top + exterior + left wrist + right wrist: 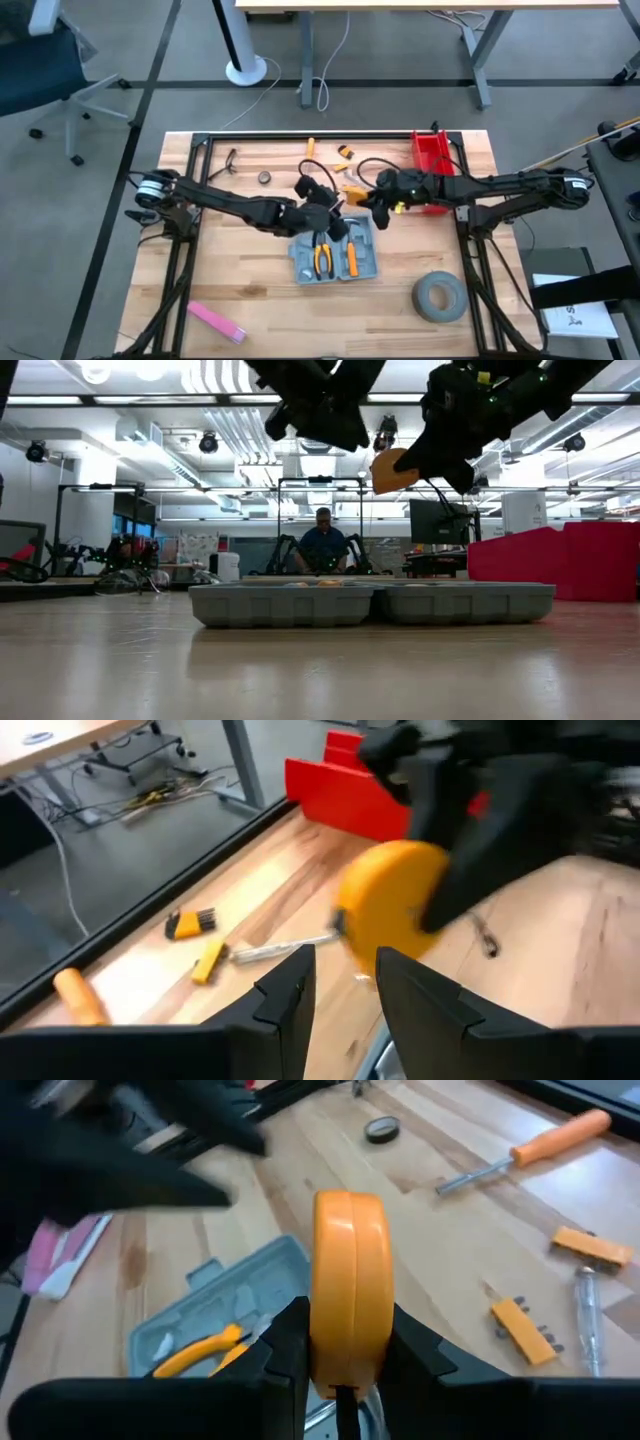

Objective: Prefit tool cases
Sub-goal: Put the yellow measuring tape into the gray pre-fit tool case

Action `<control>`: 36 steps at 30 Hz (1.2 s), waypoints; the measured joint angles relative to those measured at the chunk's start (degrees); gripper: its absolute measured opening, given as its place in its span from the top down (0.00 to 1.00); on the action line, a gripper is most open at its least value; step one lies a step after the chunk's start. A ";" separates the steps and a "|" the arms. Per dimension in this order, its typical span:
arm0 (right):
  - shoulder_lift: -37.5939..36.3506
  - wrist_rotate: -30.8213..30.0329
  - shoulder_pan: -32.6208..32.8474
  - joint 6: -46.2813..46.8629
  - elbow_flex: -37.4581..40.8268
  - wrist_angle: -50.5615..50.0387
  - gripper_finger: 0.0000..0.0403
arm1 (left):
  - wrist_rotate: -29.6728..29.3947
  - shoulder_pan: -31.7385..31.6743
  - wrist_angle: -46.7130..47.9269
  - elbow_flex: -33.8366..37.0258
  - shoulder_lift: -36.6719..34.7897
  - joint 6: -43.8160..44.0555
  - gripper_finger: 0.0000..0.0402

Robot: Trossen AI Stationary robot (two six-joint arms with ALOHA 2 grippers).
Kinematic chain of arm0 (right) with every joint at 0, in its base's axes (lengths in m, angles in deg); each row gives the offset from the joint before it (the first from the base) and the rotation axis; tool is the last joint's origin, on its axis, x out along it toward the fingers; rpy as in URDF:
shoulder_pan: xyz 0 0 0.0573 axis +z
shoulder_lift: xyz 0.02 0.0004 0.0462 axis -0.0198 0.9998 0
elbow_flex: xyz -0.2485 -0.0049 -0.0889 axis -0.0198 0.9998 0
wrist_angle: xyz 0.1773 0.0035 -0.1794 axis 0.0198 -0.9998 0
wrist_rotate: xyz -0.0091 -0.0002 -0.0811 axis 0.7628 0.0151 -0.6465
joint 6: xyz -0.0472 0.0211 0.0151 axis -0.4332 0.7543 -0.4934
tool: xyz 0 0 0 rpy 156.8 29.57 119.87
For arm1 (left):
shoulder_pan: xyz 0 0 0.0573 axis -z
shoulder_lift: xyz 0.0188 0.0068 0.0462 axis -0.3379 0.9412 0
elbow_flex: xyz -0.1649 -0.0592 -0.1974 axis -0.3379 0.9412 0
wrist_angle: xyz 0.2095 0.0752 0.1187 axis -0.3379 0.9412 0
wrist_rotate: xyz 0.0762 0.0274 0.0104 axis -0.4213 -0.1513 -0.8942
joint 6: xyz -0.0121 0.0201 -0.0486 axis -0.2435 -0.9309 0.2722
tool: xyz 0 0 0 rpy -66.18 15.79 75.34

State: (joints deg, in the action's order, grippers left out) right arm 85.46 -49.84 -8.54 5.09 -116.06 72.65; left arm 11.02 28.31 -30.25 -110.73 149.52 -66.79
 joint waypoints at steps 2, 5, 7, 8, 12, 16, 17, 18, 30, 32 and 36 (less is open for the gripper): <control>0.00 0.11 -0.10 1.88 0.00 0.04 0.84 | -0.05 0.25 1.56 -1.53 1.21 -1.12 0.72; 0.00 1.04 -0.11 3.74 0.00 0.04 0.84 | -0.04 0.59 3.53 -3.49 3.63 -2.85 0.72; 0.00 2.62 -0.15 5.10 -0.24 -0.02 0.84 | -0.01 0.97 6.60 -4.80 5.07 -4.56 0.72; 0.00 3.22 -0.15 5.37 -0.45 0.11 0.84 | -0.01 1.19 7.81 -5.61 5.74 -5.44 0.72; 0.00 4.19 -0.13 6.17 -1.01 1.44 0.84 | -2.86 2.25 14.37 -7.77 7.64 -8.58 0.72; -0.02 4.10 -0.55 6.26 -1.38 2.35 0.84 | -8.42 3.50 17.94 -9.34 8.47 -11.54 0.72; -0.02 4.12 -0.92 6.59 -1.46 3.03 0.83 | -9.99 3.79 17.98 -9.53 8.45 -12.60 0.72; -0.02 4.22 -1.38 7.20 -1.46 3.93 0.83 | -11.64 4.15 17.64 -9.66 8.41 -13.92 0.72; -0.02 18.17 -5.83 19.29 -1.46 18.50 0.84 | -40.25 9.19 17.34 -10.97 8.03 -36.16 0.72; -0.02 19.04 -5.68 20.35 -1.46 20.33 0.84 | -40.47 9.53 17.26 -10.97 7.90 -36.95 0.72; -0.02 21.09 -5.63 23.26 -1.46 26.86 0.84 | -40.53 10.40 17.01 -10.95 7.86 -38.10 0.72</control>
State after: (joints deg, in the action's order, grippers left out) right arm 85.43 -28.75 -14.17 28.35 -117.52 99.51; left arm -29.51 38.71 -13.24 -121.68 157.37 -104.88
